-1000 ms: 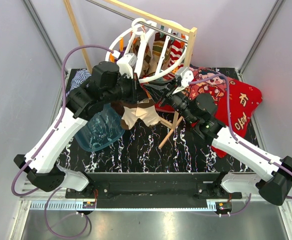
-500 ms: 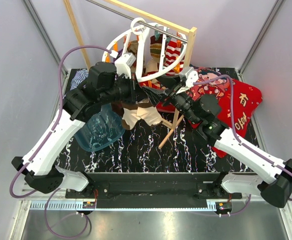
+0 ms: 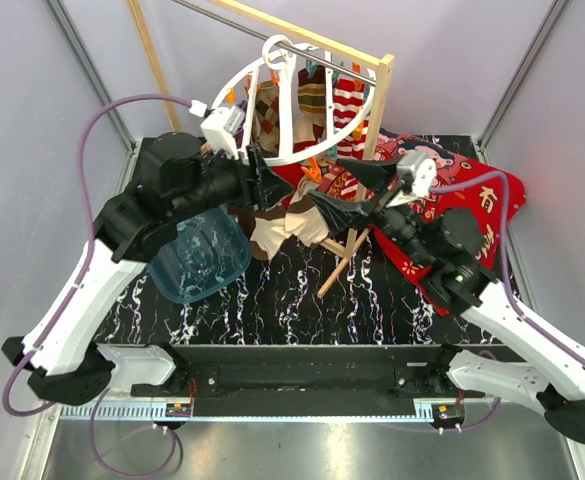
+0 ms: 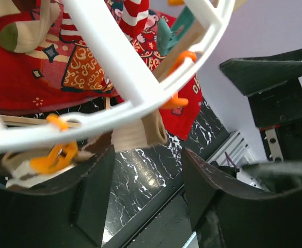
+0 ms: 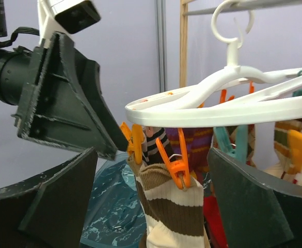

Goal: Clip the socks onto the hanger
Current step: Clamp the sock onto the hanger, then reset both arms

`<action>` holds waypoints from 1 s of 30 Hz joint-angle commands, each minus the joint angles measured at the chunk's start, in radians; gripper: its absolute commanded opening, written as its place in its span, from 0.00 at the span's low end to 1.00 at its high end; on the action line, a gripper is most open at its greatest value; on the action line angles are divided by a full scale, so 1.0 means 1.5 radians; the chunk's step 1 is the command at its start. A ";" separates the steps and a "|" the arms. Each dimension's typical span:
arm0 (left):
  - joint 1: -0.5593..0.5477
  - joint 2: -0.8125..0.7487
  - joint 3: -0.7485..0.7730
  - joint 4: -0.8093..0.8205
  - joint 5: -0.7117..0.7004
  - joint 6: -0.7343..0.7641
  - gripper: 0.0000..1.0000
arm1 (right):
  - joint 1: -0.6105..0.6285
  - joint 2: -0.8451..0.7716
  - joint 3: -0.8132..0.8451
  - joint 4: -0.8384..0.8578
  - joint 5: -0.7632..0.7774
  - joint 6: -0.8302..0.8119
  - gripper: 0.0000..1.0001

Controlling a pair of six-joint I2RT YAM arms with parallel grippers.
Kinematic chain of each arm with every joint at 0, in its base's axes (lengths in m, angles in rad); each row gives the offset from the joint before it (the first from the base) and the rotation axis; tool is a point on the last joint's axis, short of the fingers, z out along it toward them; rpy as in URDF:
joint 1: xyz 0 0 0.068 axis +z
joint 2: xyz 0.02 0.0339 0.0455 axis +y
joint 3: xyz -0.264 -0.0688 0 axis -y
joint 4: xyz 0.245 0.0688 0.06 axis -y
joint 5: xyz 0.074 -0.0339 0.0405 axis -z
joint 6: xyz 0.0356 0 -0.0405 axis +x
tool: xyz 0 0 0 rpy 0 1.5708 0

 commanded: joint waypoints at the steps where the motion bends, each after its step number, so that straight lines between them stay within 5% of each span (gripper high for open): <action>1: 0.002 -0.065 -0.024 0.037 -0.029 0.013 0.63 | 0.005 -0.064 -0.015 -0.049 0.051 -0.041 0.97; 5: 0.002 -0.140 -0.074 0.037 -0.083 0.036 0.84 | 0.004 -0.139 -0.037 -0.092 0.108 -0.060 1.00; 12: 0.001 -0.305 -0.244 0.057 -0.309 0.071 0.99 | 0.004 -0.277 -0.105 -0.160 0.273 -0.088 1.00; 18: 0.002 -0.432 -0.381 0.069 -0.473 0.074 0.99 | 0.003 -0.397 -0.173 -0.190 0.442 -0.118 1.00; 30: 0.002 -0.591 -0.499 0.094 -0.600 0.069 0.99 | 0.004 -0.495 -0.241 -0.194 0.526 -0.166 1.00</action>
